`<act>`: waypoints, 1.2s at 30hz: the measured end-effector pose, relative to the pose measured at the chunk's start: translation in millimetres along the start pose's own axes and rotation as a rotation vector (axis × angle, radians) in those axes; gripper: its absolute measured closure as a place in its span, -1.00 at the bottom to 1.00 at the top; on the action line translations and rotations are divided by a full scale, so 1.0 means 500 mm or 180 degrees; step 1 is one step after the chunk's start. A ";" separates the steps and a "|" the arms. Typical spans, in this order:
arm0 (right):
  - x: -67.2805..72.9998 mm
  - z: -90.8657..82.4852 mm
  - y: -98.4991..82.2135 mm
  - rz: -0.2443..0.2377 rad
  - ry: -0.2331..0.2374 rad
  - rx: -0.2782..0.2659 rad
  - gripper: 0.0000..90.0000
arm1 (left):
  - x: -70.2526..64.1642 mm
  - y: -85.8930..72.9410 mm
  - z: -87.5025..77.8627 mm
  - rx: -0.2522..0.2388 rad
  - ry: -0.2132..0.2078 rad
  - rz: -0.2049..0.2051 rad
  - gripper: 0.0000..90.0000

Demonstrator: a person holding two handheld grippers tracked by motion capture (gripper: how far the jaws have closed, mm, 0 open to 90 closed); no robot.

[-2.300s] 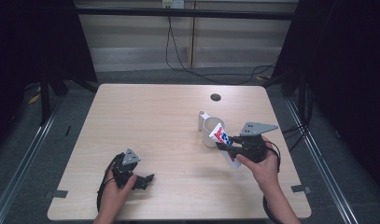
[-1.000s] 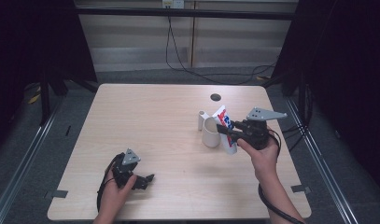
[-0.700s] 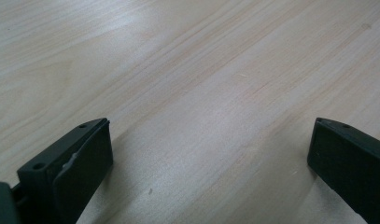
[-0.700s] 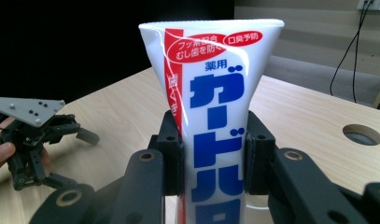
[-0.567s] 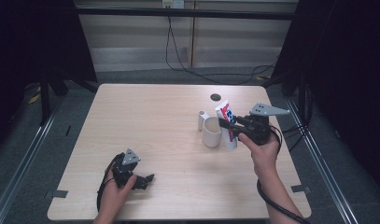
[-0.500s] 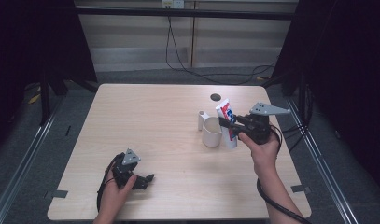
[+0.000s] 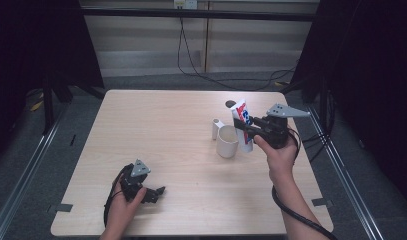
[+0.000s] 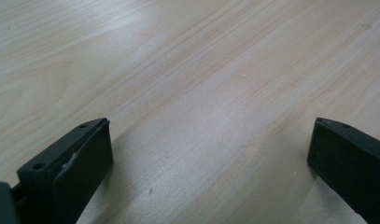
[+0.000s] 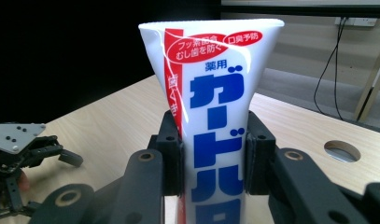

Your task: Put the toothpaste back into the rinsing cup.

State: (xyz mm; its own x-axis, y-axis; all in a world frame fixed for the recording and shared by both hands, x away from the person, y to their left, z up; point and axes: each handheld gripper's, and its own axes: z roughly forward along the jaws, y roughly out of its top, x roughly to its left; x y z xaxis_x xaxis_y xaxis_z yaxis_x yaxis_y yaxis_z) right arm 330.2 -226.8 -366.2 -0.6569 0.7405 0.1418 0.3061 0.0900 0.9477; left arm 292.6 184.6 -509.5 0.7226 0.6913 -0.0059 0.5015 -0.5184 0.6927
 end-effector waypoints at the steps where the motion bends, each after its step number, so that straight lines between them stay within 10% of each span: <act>1: 0.000 0.001 0.000 0.0004 -0.0005 0.0004 0.47 | 0.000 0.000 0.000 0.0001 0.0001 -0.0002 -1.00; 36: -0.012 0.061 0.017 0.0038 -0.0166 -0.0069 0.46 | 0.000 0.000 0.000 0.0000 0.0000 -0.0004 -1.00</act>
State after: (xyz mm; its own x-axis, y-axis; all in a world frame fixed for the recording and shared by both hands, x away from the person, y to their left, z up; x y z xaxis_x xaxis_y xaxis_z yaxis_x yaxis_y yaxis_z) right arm 357.9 -210.0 -367.5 -0.6163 0.7753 0.1384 0.2983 0.0671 0.9521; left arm 292.5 184.5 -509.5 0.7220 0.6919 -0.0068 0.5024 -0.5174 0.6928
